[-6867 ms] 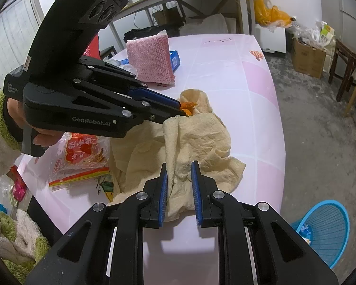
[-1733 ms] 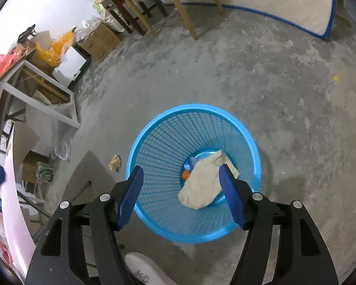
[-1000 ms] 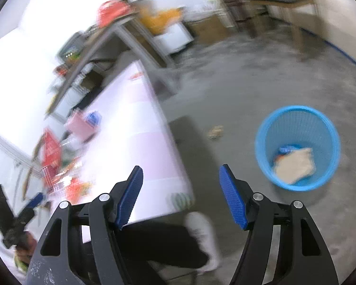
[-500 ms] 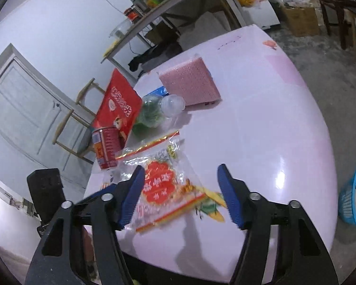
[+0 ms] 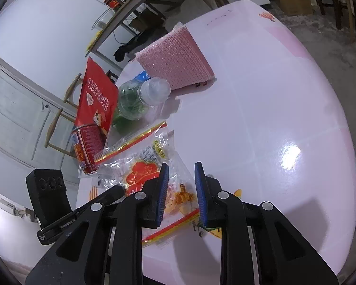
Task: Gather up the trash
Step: 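Move both tools back over the table toward the remaining trash, then grasp the pink sponge with the right tool while the left tool grasps the clear snack wrapper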
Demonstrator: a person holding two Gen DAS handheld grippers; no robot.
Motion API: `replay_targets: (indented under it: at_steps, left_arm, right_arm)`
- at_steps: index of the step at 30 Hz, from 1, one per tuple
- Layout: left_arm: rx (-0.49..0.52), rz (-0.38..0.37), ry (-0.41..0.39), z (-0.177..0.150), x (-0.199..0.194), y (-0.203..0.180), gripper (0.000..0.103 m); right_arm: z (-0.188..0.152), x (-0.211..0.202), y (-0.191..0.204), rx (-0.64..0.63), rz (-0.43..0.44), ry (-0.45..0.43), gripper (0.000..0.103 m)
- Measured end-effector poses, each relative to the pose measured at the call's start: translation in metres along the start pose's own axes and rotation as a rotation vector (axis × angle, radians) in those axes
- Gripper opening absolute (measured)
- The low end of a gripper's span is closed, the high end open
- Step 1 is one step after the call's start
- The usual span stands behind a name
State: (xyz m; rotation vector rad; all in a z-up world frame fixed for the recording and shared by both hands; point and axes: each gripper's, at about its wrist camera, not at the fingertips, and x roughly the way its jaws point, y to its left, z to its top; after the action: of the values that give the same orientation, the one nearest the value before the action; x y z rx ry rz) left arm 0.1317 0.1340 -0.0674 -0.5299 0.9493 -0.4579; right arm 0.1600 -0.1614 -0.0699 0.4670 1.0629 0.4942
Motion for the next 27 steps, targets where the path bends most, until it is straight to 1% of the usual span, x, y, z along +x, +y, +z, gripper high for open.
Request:
replay_targets:
  at_steps: [3,6,8,9,10,12,13,15,16,18,20,24,27]
  left_arm:
    - [0.012,0.001,-0.004,-0.002,0.000,0.000,0.003]
    - [0.026,0.008,-0.013,-0.007,-0.008,-0.001,0.002]
    - [0.044,0.018,-0.021,-0.010,-0.016,-0.001,0.002]
    - [0.057,0.027,-0.023,-0.012,-0.019,-0.002,0.002]
    - [0.064,0.034,-0.023,-0.012,-0.021,-0.002,0.002]
    - [0.080,0.046,-0.022,-0.016,-0.025,-0.002,0.002]
    - [0.081,0.049,-0.019,-0.015,-0.024,-0.003,0.002]
    - [0.081,0.051,-0.014,-0.017,-0.024,-0.002,0.002]
    - [0.082,0.052,-0.012,-0.018,-0.024,-0.001,0.002]
    - [0.083,0.052,-0.010,-0.019,-0.024,-0.001,0.002]
    - [0.085,0.052,-0.005,-0.018,-0.020,-0.003,0.002]
    - [0.093,0.057,0.005,-0.016,-0.016,-0.003,0.002]
    - [0.094,0.058,0.010,-0.014,-0.013,-0.004,0.002]
  right_arm:
    - [0.003,-0.005,0.005,-0.013,-0.005,-0.014,0.023]
    - [0.010,-0.010,0.014,-0.045,-0.015,-0.040,0.023]
    - [0.019,-0.014,0.024,-0.096,-0.053,-0.064,0.024]
    - [0.025,-0.016,0.029,-0.129,-0.075,-0.076,0.026]
    - [0.034,-0.019,0.039,-0.188,-0.104,-0.093,0.028]
    - [0.046,-0.021,0.056,-0.305,-0.156,-0.128,0.034]
    - [0.055,-0.021,0.070,-0.412,-0.192,-0.155,0.037]
    - [0.069,-0.019,0.087,-0.561,-0.226,-0.178,0.050]
    - [0.075,-0.016,0.092,-0.611,-0.238,-0.180,0.052]
    - [0.091,-0.003,0.105,-0.717,-0.261,-0.152,0.059]
    - [0.106,0.013,0.112,-0.795,-0.287,-0.107,0.061]
    - [0.129,0.049,0.114,-0.871,-0.298,0.010,0.063]
    - [0.135,0.071,0.110,-0.908,-0.325,0.071,0.063]
